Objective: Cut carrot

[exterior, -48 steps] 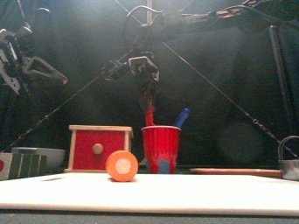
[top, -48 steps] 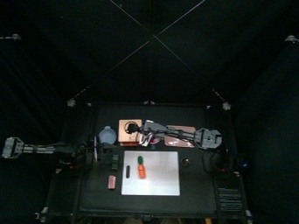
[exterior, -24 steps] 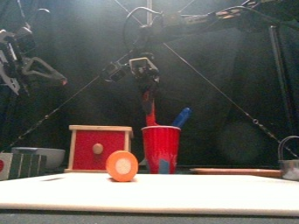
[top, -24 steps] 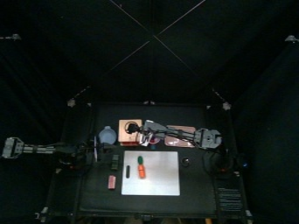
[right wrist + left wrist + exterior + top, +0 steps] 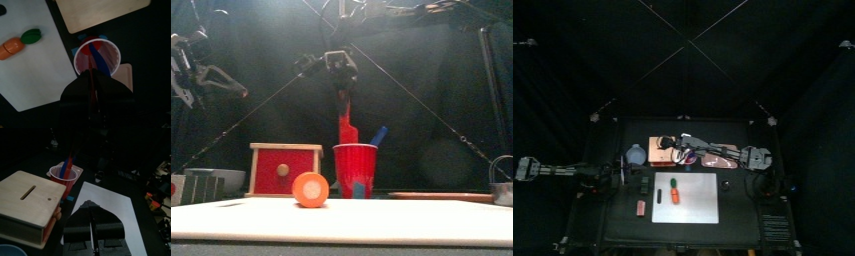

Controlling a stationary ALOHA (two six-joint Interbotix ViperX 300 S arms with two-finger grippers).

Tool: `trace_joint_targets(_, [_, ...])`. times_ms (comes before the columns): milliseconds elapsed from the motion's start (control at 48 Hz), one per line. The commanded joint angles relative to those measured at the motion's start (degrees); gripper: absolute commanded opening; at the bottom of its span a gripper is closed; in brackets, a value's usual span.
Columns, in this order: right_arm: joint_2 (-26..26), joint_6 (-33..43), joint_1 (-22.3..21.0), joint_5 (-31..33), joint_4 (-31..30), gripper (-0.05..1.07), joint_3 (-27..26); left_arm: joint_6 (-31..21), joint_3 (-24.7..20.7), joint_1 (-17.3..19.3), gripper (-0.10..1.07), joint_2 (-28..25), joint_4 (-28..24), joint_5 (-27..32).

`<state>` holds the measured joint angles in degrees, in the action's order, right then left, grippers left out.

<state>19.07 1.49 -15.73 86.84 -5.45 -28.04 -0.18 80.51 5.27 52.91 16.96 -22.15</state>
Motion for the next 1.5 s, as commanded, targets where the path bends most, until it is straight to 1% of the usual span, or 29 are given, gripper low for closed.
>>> trace_joint_targets(0, [-5.1,-0.1,-0.3,-0.6,-1.0,0.37,-1.8,0.1,-1.8,0.1,0.06,-0.3,-0.1,-0.2])
trace_joint_targets(83, [-7.4,0.1,0.1,-2.4,-2.3,0.37,-1.9,0.1,-2.0,0.2,0.11,-0.3,-0.1,-0.2])
trace_joint_targets(208, [-11.3,0.6,0.4,-7.0,-2.6,0.37,-1.0,0.1,-2.6,0.1,0.21,-0.3,-0.1,-0.2])
trace_joint_targets(333, [-14.6,1.1,1.5,-11.2,-3.0,0.37,1.7,0.2,-3.3,0.2,0.3,-0.3,-0.3,-0.2])
trace_joint_targets(438, [-17.4,1.5,2.4,-15.7,-2.7,0.37,5.4,0.2,-3.6,0.2,0.37,-0.3,-0.7,-0.2])
trace_joint_targets(542, [-21.3,1.8,3.3,-22.0,-2.4,0.37,11.0,0.2,-3.8,0.1,0.44,-0.3,-0.9,-0.6])
trace_joint_targets(583, [-23.2,2.3,3.5,-25.3,-2.1,0.37,14.2,0.2,-3.9,0.2,0.46,-0.3,-0.9,-0.7])
trace_joint_targets(729, [-29.4,6.5,3.7,-36.0,-2.0,0.37,24.0,0.3,-4.1,0.2,0.53,-0.3,-1.1,-0.8])
trace_joint_targets(854, [-34.7,8.5,4.3,-51.2,-1.9,0.37,35.5,0.4,-4.2,0.2,0.56,-0.3,-2.8,-1.5])
trace_joint_targets(1000, [-38.1,9.1,5.4,-64.5,-0.2,0.37,47.0,0.3,-4.6,-0.3,0.59,-0.4,-5.7,-3.6])
trace_joint_targets(1125, [-38.7,9.0,5.9,-72.9,2.8,0.37,54.2,0.1,-5.7,-0.8,0.66,-0.8,-8.6,-4.1])
trace_joint_targets(1229, [-38.9,9.0,6.9,-79.7,3.6,0.37,59.2,-0.1,-6.9,-1.5,0.74,-2.3,-9.1,-4.0])
trace_joint_targets(1375, [-39.1,9.1,9.1,-91.8,4.0,0.37,65.6,0.1,-9.0,-2.5,0.85,-7.5,-9.0,-4.0])
trace_joint_targets(1479, [-38.8,9.0,9.8,-95.9,4.1,0.37,68.0,0.1,-11.1,-3.2,0.87,-11.2,-9.1,-4.0])
